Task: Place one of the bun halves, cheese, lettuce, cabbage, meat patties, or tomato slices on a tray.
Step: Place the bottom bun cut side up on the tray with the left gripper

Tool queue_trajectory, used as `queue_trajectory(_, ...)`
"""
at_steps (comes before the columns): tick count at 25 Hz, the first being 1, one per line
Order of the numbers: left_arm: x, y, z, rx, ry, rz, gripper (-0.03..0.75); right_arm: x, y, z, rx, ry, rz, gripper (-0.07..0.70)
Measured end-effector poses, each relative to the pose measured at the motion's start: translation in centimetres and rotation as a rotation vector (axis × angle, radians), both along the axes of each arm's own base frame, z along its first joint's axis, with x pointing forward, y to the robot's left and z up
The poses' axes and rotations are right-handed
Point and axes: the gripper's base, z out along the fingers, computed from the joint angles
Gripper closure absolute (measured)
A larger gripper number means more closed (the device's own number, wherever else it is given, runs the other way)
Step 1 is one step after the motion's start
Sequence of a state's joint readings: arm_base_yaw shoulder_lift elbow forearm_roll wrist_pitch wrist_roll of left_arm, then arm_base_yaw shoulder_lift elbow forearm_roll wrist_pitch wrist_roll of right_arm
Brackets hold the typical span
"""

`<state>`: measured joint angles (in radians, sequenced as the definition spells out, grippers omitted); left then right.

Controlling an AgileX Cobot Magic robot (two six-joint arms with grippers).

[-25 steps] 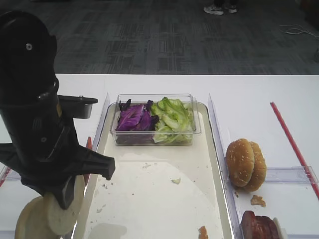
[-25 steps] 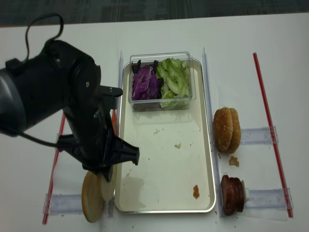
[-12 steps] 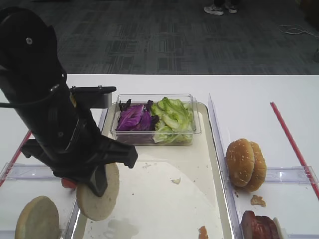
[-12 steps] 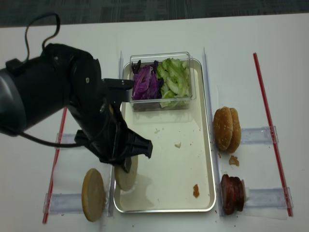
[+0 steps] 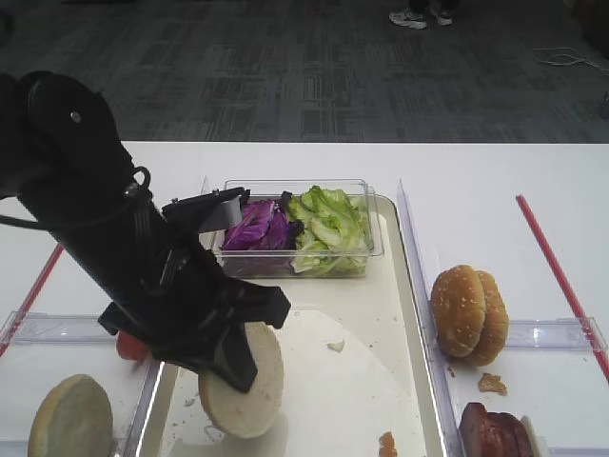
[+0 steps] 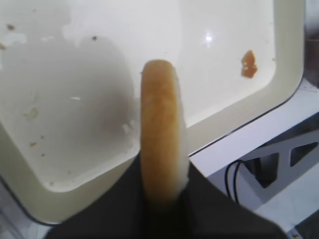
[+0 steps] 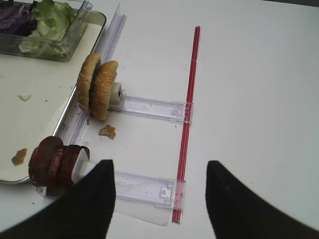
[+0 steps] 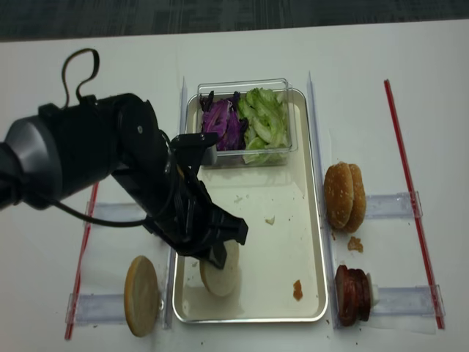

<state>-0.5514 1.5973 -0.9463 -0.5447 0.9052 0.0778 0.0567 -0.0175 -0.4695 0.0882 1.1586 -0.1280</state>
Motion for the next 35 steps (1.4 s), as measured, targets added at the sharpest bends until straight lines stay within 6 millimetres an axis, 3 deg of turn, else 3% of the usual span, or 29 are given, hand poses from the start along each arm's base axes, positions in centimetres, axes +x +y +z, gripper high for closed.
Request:
queue_trajectory(9, 2.6, 1.5, -1.4, -0.250, 0.069, 0.009, 0.659, 0.0, 0.0, 0.0, 0.000, 0.000, 0.000, 0.204)
queue_trajectory(16, 2.9, 1.0, -3.4, -0.384, 0.122, 0.073, 0.659, 0.0, 0.0, 0.0, 0.000, 0.000, 0.000, 0.204)
queue_trajectory(25, 3.6, 0.6, -5.6, -0.407, 0.139, 0.121, 0.659, 0.0, 0.0, 0.0, 0.003, 0.000, -0.002, 0.204)
queue_trajectory(35, 3.8, 0.6, -5.9, -0.408, 0.127, 0.124, 0.659, 0.0, 0.0, 0.0, 0.007, 0.001, -0.005, 0.204)
